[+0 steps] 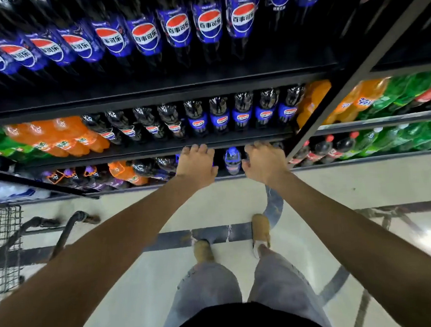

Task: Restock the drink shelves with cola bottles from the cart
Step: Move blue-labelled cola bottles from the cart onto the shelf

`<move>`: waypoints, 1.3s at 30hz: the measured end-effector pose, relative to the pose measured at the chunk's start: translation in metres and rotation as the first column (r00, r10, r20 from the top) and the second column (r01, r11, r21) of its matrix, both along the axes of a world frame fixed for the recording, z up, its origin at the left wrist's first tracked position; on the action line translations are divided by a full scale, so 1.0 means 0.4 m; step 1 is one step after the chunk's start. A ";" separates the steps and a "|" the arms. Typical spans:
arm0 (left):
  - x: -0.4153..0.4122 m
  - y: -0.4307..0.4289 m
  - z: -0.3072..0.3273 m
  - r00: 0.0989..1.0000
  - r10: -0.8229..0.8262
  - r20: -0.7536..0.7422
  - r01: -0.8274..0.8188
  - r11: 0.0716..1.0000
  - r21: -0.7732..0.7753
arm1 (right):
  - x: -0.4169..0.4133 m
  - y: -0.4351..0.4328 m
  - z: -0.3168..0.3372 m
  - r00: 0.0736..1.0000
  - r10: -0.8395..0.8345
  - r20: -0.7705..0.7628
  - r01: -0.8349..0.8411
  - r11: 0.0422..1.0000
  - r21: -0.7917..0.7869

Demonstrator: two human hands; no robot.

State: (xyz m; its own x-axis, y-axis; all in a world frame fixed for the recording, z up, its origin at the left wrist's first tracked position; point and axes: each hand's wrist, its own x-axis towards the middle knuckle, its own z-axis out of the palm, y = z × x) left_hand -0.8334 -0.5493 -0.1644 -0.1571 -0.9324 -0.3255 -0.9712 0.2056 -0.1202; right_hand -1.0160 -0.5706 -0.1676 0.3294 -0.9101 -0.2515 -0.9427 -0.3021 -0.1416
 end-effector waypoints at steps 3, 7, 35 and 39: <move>0.023 0.032 -0.089 0.998 -0.017 -0.053 0.019 0.999 0.041 | 0.053 0.046 -0.065 1.000 -0.002 -0.012 0.003 0.999 0.045; 0.057 0.052 -0.231 0.998 0.002 -0.061 0.002 0.998 0.057 | 0.120 0.058 -0.198 0.996 0.081 -0.022 -0.079 0.993 0.091; 0.343 -0.096 -1.375 0.978 0.142 -0.156 -0.197 0.875 -0.443 | 0.344 -0.235 -1.336 0.965 0.259 -0.043 -0.257 0.893 -0.369; 0.362 -0.129 -1.329 0.986 0.088 -0.142 -0.159 0.752 -0.639 | 0.378 -0.269 -1.299 0.963 0.270 0.002 -0.240 0.859 -0.452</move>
